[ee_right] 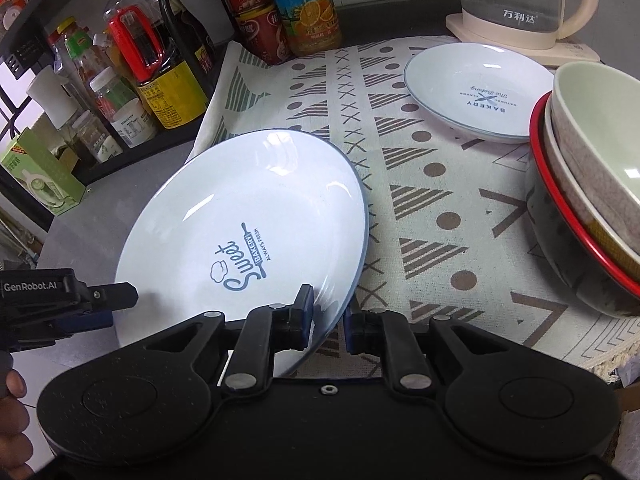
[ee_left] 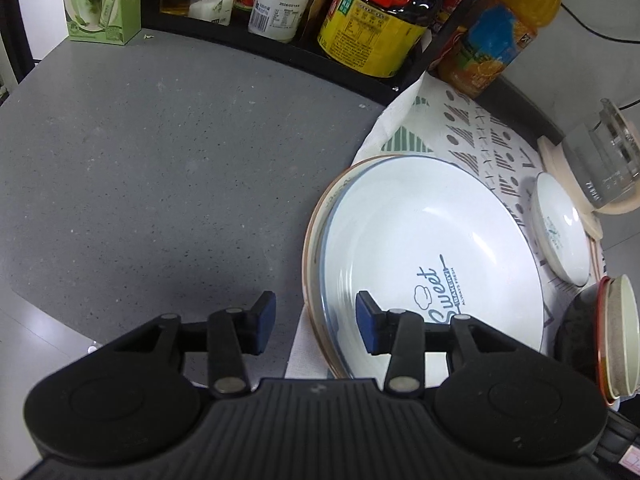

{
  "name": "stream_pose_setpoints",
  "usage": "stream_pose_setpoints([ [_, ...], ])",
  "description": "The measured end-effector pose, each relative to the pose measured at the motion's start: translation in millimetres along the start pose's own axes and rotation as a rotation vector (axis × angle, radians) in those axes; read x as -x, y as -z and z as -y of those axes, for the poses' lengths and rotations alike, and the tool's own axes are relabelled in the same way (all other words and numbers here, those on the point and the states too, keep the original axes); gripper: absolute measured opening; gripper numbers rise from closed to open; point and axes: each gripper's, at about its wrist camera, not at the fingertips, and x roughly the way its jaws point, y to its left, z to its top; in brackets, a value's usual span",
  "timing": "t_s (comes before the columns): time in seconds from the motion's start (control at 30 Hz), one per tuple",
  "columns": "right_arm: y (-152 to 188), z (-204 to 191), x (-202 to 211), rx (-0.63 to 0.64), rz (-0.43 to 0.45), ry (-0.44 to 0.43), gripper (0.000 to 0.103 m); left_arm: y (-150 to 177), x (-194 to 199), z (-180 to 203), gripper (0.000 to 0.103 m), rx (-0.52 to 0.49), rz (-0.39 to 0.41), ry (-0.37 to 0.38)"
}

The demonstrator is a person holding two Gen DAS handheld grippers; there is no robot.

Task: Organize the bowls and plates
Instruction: 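Lower the 'Sweet' plate onto the flower plate and open both grippers, then move both grippers to the small white 'BAKERY' plate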

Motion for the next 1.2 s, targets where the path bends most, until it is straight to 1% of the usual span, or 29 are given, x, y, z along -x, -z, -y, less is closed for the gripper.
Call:
stream_pose_setpoints([
  [0.13,0.4,0.7,-3.8,-0.012,-0.011,-0.005,0.017,-1.3,-2.1,-3.8,0.041,0.004,0.002,-0.030],
  [0.2,-0.3,-0.6,-5.7,-0.014,-0.015,0.000,0.017,-2.8,-1.1,-6.6,0.041,0.008,0.005,-0.024],
  [0.3,-2.2,-2.0,-6.7,-0.018,-0.022,0.005,0.019,-3.0,6.0,-3.4,0.041,-0.021,0.038,-0.047],
  [0.43,-5.2,-3.7,-3.2,0.003,-0.015,0.025,0.021,-4.2,9.7,-2.6,0.042,-0.008,0.036,-0.026],
  [0.53,-8.2,-1.7,2.2,-0.008,-0.011,0.011,0.022,-4.9,12.6,2.8,0.042,-0.027,0.041,-0.025],
  [0.57,-9.3,-1.4,4.5,-0.009,-0.007,0.009,0.027,-5.4,14.2,4.7,0.042,-0.029,0.043,-0.018],
  [0.6,-10.5,-1.1,7.1,-0.010,-0.002,0.005,0.032,-6.2,16.1,6.4,0.045,-0.027,0.045,-0.010],
  [0.63,-12.0,-0.6,10.4,-0.011,0.005,-0.001,0.034,-7.1,18.1,8.3,0.048,-0.021,0.046,-0.005],
  [0.7,-15.0,0.2,18.5,-0.008,0.024,-0.010,0.043,-9.0,24.7,14.2,0.060,-0.017,0.061,-0.002],
  [0.73,-16.8,0.5,23.2,-0.006,0.037,-0.015,0.044,-9.9,29.1,17.9,0.063,-0.021,0.075,-0.002],
  [0.8,-20.5,1.3,32.4,-0.003,0.059,-0.024,0.046,-11.4,38.4,25.3,0.074,-0.033,0.104,-0.004],
  [0.83,-22.8,2.5,37.0,-0.004,0.070,-0.025,0.049,-12.4,42.1,28.8,0.077,-0.039,0.116,-0.003],
  [0.87,-24.5,3.4,42.3,-0.004,0.084,-0.024,0.055,-13.1,45.4,32.4,0.081,-0.045,0.127,0.000],
  [0.9,-26.3,4.6,47.2,-0.003,0.099,-0.025,0.058,-13.2,49.0,35.3,0.083,-0.050,0.136,0.003],
  [0.97,-29.6,7.6,56.9,0.000,0.127,-0.026,0.072,-13.4,55.0,41.1,0.084,-0.059,0.139,0.012],
  [1.0,-30.8,9.2,61.7,-0.001,0.140,-0.024,0.081,-13.2,57.2,44.2,0.085,-0.069,0.135,0.024],
  [1.17,-34.3,20.6,82.7,-0.015,0.198,-0.004,0.098,-8.5,68.5,58.1,0.088,-0.118,0.146,0.036],
  [1.2,-34.6,23.0,86.5,-0.018,0.207,0.000,0.099,-7.4,70.0,60.3,0.088,-0.123,0.145,0.037],
])
